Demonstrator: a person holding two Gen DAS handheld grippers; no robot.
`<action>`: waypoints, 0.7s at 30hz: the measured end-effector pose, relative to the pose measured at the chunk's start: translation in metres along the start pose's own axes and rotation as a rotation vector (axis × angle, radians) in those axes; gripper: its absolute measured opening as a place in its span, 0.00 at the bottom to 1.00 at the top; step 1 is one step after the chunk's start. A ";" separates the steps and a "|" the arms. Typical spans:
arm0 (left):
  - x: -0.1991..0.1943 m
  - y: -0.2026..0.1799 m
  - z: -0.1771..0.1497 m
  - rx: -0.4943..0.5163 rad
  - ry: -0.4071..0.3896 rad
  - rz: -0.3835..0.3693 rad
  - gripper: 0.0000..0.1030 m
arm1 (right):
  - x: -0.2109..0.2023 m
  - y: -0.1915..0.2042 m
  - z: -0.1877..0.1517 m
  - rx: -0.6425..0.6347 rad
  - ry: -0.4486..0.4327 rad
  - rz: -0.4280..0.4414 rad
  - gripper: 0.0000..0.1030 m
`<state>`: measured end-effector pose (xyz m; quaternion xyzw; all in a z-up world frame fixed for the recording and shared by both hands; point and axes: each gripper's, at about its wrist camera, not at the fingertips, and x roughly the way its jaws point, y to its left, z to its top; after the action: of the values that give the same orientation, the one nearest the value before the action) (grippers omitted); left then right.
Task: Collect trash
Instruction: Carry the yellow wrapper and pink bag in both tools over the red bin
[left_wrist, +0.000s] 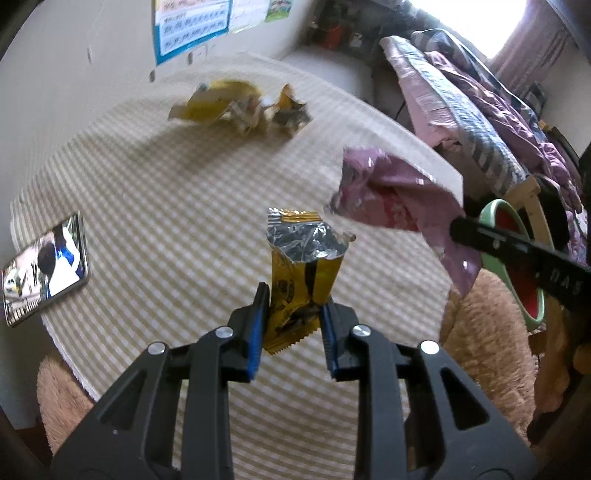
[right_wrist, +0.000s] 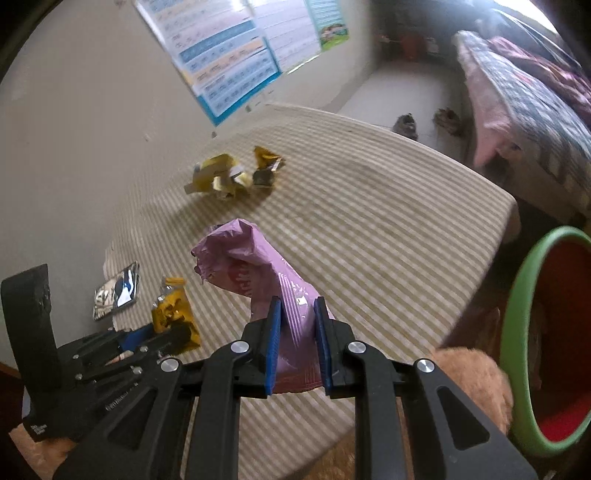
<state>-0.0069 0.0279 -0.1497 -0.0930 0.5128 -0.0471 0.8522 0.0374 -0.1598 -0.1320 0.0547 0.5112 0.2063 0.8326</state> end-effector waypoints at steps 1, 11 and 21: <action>-0.002 -0.003 0.001 0.008 -0.006 -0.001 0.25 | -0.003 -0.005 -0.003 0.015 -0.005 -0.003 0.17; -0.011 -0.039 0.018 0.074 -0.047 -0.015 0.25 | -0.028 -0.055 -0.020 0.159 -0.049 -0.032 0.17; -0.007 -0.082 0.029 0.153 -0.052 -0.049 0.25 | -0.048 -0.096 -0.028 0.257 -0.096 -0.054 0.17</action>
<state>0.0167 -0.0483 -0.1132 -0.0414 0.4830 -0.1047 0.8684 0.0219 -0.2691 -0.1347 0.1570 0.4944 0.1137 0.8473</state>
